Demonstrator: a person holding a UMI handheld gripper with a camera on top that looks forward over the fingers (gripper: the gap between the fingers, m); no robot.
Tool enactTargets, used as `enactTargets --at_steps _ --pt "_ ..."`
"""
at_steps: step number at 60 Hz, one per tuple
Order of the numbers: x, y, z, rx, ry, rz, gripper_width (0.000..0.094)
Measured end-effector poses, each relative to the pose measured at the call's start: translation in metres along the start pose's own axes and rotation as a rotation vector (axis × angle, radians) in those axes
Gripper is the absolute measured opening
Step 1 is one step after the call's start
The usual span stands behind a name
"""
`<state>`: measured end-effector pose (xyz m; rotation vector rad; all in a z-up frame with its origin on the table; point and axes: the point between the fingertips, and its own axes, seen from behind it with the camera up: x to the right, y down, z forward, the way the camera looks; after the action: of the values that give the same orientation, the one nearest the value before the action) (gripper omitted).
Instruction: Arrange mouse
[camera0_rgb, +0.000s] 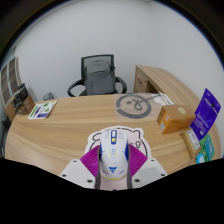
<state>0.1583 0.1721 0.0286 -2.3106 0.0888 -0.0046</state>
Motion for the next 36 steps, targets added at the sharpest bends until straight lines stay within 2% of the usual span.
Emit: enactTargets --at_steps 10,13,17,25,27,30,32,36 --pt "0.013 0.0 0.037 -0.019 -0.009 -0.001 0.0378" --pt "0.017 0.012 0.045 -0.056 -0.002 0.02 0.0397" --pt "0.016 0.009 0.047 -0.035 -0.016 0.034 0.0431" --pt "0.014 0.009 0.047 -0.039 -0.028 0.003 0.0564" --pt "0.011 0.011 0.044 -0.053 -0.042 -0.007 0.0664" --pt "0.007 0.01 0.035 -0.062 -0.055 0.007 0.0861" --pt "0.003 0.007 0.027 -0.054 -0.06 0.018 0.0828" --pt "-0.001 0.002 0.007 -0.027 -0.057 0.023 0.0834"
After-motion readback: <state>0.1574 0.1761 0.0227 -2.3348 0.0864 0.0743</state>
